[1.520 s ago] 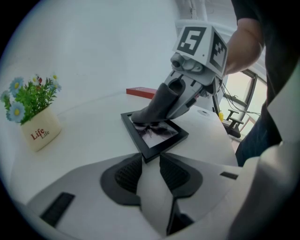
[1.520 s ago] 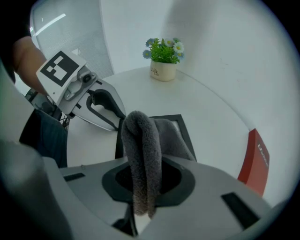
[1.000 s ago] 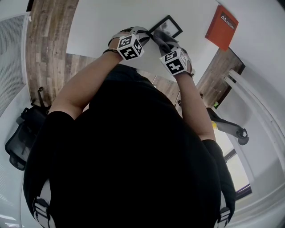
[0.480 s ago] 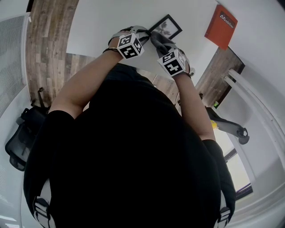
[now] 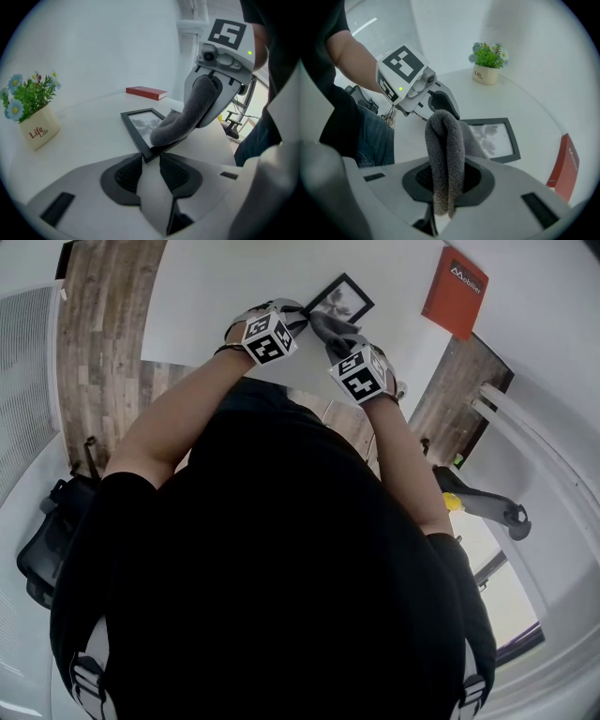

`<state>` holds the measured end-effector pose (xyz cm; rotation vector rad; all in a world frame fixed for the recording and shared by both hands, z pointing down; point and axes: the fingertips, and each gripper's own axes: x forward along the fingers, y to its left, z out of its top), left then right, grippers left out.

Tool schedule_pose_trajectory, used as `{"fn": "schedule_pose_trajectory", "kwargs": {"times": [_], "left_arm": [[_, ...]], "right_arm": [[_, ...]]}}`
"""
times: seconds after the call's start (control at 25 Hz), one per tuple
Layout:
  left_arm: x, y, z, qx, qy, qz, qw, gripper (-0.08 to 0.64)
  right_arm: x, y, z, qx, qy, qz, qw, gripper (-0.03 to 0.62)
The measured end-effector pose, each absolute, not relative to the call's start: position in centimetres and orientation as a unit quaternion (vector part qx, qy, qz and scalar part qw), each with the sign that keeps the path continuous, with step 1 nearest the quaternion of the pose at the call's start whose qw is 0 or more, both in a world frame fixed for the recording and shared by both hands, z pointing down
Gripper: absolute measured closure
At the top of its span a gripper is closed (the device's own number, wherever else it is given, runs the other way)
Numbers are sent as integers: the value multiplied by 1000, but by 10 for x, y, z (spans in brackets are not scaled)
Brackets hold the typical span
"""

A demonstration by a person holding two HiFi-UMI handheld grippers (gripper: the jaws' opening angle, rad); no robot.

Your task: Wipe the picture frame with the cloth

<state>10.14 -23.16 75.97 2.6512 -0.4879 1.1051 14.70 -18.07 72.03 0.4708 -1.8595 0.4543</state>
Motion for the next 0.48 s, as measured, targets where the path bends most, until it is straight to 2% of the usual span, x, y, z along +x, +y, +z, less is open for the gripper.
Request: {"fn": "schedule_pose_trajectory", "kwargs": {"times": [0.2,0.48], "left_arm": [[100,-231,762,903,-164,378,119,438],[89,-242,760,892,-159,389,167,448]], "right_arm": [[151,-179,708,210,-789,191,545,545],[169,-186,676,248,-795,188,521,545]]}}
